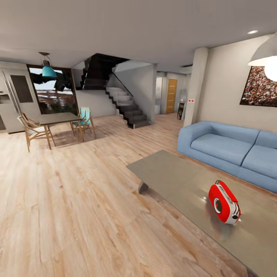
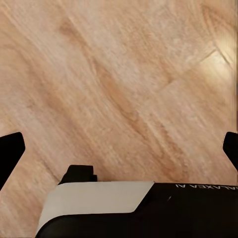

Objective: Turn on the radio receiver that's on the table in the living room.

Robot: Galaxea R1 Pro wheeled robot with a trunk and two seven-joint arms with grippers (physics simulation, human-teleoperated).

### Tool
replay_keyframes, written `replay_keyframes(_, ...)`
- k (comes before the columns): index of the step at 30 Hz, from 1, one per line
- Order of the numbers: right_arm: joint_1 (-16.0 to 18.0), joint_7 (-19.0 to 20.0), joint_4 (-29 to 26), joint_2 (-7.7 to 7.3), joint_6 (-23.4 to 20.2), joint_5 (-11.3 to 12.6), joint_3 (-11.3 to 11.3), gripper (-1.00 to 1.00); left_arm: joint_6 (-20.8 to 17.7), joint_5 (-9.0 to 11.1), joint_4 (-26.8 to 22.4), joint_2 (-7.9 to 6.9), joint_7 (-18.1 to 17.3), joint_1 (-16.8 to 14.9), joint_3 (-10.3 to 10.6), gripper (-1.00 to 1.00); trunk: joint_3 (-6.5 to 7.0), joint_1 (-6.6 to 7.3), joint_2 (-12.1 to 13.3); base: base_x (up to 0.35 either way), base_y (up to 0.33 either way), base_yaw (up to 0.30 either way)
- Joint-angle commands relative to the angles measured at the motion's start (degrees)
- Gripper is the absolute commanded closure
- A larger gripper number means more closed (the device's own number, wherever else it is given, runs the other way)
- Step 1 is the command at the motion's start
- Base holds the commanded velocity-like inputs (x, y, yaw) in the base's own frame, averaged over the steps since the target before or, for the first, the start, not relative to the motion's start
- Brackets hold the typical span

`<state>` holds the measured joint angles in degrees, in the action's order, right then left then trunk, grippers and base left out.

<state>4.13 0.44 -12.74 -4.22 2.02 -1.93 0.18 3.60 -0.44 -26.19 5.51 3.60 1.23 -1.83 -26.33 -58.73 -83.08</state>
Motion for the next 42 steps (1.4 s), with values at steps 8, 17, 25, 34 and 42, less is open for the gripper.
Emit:
replay_keyframes(8, 0.00, 0.00, 0.00, 0.00, 0.03, 0.08, -0.17, -1.00, 0.00, 0.01, 1.90, -0.06, 0.06, 0.00, 0.16, -1.00, 0.00, 0.00, 0.00, 0.302, -0.050, -0.280)
replay_keyframes(17, 0.00, 0.00, 0.00, -0.04, 0.02, 0.09, -0.18, -1.00, 0.03, 0.00, 1.94, 0.02, 0.07, 0.00, 0.16, -1.00, 0.00, 0.00, 0.00, 0.174, -0.039, -0.280)
replay_keyframes(25, 0.00, 0.00, 0.00, -0.07, 0.01, 0.09, -0.18, -1.00, 0.09, 0.01, 1.94, -0.06, 0.09, 0.00, 0.16, -1.00, 0.00, 0.00, 0.00, 0.090, -0.092, -0.279)
replay_keyframes(34, 0.00, -0.11, -0.08, 0.00, 0.05, -0.07, 0.11, -1.00, 0.09, 0.00, 1.94, -0.06, 0.09, 0.00, 0.07, -1.00, 0.00, 0.00, 0.00, 0.231, -0.231, -0.086)
replay_keyframes(42, 0.00, -0.43, -0.09, 0.00, 0.07, -0.09, 0.19, -1.00, 0.09, 0.01, 1.94, -0.06, 0.09, 0.00, -0.10, -1.00, 0.00, 0.00, 0.00, 0.248, -0.235, -0.001)
